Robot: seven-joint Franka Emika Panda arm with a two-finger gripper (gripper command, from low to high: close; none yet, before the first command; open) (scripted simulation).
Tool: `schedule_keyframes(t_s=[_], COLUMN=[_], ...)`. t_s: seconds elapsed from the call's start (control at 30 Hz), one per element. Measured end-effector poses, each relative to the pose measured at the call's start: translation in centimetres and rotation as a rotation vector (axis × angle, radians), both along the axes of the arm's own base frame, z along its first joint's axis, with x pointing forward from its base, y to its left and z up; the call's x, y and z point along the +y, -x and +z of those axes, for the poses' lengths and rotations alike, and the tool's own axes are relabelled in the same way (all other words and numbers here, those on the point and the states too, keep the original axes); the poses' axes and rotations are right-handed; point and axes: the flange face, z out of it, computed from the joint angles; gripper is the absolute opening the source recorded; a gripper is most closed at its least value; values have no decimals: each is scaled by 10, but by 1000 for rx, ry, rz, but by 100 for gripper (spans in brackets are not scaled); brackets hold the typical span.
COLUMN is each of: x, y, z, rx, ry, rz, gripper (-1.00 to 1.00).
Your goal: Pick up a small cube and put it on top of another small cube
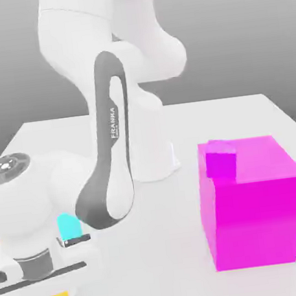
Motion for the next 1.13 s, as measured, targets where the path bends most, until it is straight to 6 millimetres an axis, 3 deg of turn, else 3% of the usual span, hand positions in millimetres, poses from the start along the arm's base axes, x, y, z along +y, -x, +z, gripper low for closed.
schedule_keyframes(t_s=[0.17,0.3,0.43,0.57,0.77,0.8,0.87,1.0,1.03,1.13], x=[0,-22,-48,-79,-93,-94,-93,-92,-92,-92], y=[-2,20,54,101,167,181,196,200,201,201], z=[60,96,130,161,198,199,182,135,123,123], rx=[-6,-13,-23,-28,-16,-11,-4,-3,-2,-2], ry=[-10,-41,-49,-32,28,32,6,-5,-4,-4], rz=[16,47,75,76,119,114,91,84,82,82], gripper=[-100,-100,-100,-100,-100,-100,-100,-100,100,100])
